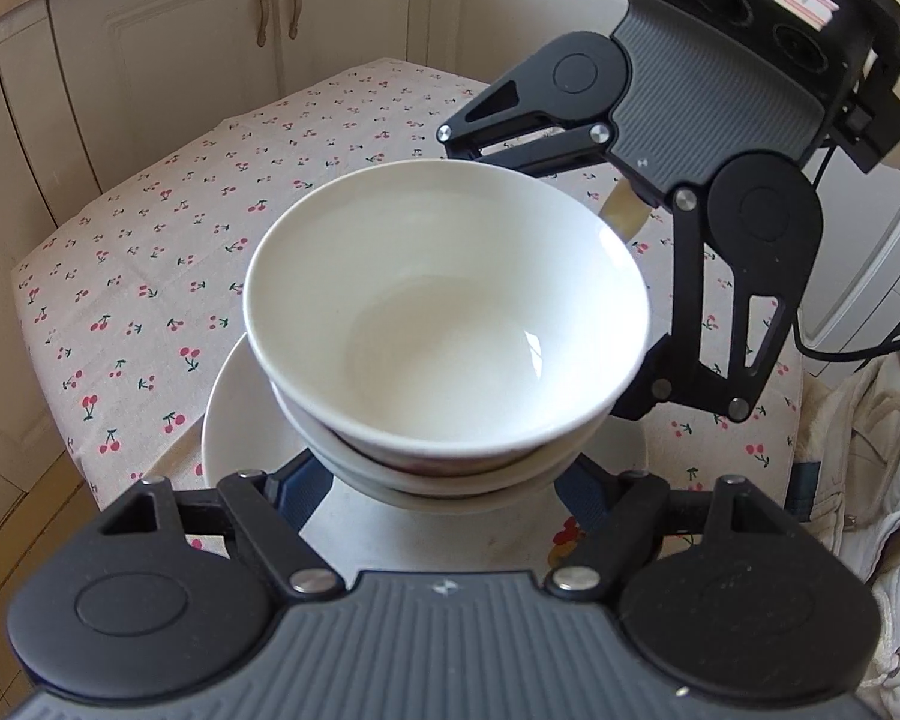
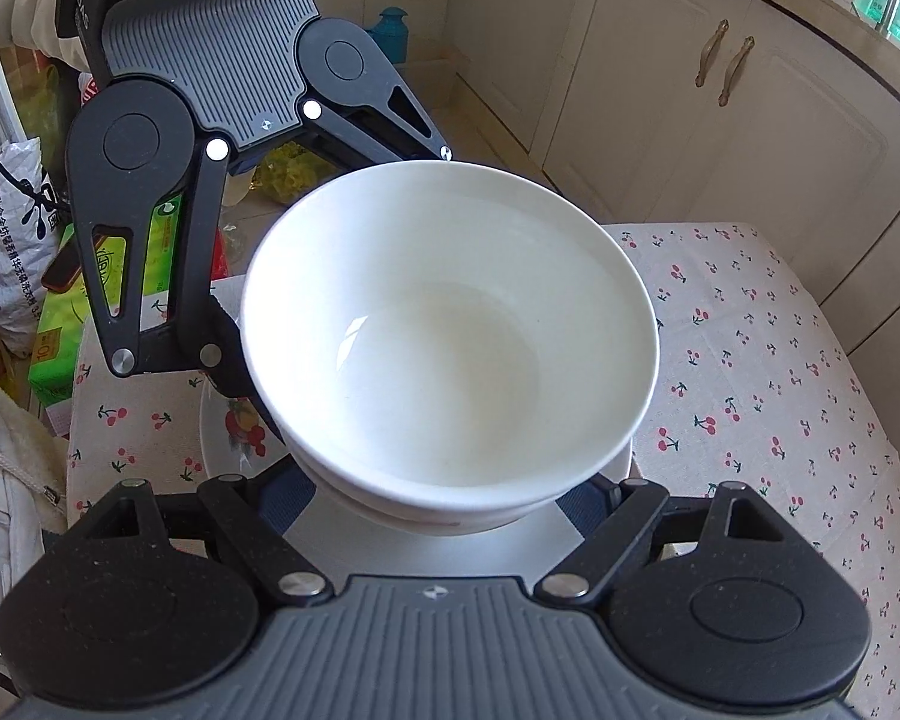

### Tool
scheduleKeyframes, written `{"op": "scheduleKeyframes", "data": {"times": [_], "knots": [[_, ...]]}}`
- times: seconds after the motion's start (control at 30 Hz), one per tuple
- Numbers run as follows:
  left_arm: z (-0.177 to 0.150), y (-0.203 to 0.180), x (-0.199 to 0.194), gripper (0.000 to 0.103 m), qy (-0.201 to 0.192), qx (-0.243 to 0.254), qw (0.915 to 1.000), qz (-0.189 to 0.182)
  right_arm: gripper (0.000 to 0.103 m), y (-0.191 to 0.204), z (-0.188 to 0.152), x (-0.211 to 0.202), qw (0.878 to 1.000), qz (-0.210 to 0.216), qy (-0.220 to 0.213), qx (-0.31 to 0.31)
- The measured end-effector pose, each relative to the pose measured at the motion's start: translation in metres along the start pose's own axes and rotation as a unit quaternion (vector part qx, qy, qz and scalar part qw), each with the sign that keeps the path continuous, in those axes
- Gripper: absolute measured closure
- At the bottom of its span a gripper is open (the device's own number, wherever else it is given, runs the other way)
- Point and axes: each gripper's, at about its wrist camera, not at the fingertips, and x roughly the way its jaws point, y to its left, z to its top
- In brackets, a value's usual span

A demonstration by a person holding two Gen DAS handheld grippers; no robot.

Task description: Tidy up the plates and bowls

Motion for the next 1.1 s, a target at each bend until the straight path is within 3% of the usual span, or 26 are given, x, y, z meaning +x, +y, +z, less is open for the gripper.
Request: {"op": "scheduleKeyframes", "data": {"times": [0.33,0.5,0.57,0.7,0.83,0.93,1.0,1.1], "knots": [[-0.005,-0.005,0.001,0.022,-0.007,0.008,0.9998,0.019,0.014,0.003,-0.001,0.003,1.0,-0.008,-0.001,-0.001],[-0.014,-0.016,-0.011,0.007,-0.032,-0.005,0.9987,0.039,0.0,0.005,-0.005,-0.002,1.0,-0.019,-0.009,0.012],[-0.018,-0.022,-0.015,0.007,-0.035,-0.011,0.9978,0.054,0.0,0.007,-0.008,-0.006,1.0,-0.012,-0.011,0.023],[-0.026,-0.043,-0.033,0.006,-0.06,-0.021,0.9934,0.096,0.0,0.022,-0.018,-0.022,0.998,-0.04,-0.02,0.036],[-0.024,-0.076,-0.059,0.001,-0.118,-0.025,0.9794,0.162,0.0,0.039,-0.027,-0.053,0.992,-0.093,-0.039,0.07],[-0.023,-0.101,-0.073,0.001,-0.165,-0.049,0.9666,0.19,0.0,0.053,-0.032,-0.077,0.979,-0.154,-0.05,0.128],[-0.023,-0.118,-0.078,0.001,-0.198,-0.079,0.9545,0.209,0.0,0.062,-0.037,-0.091,0.964,-0.194,-0.062,0.174],[-0.026,-0.144,-0.084,0.001,-0.247,-0.129,0.9339,0.224,0.0,0.073,-0.053,-0.107,0.93,-0.236,-0.077,0.271]]}}
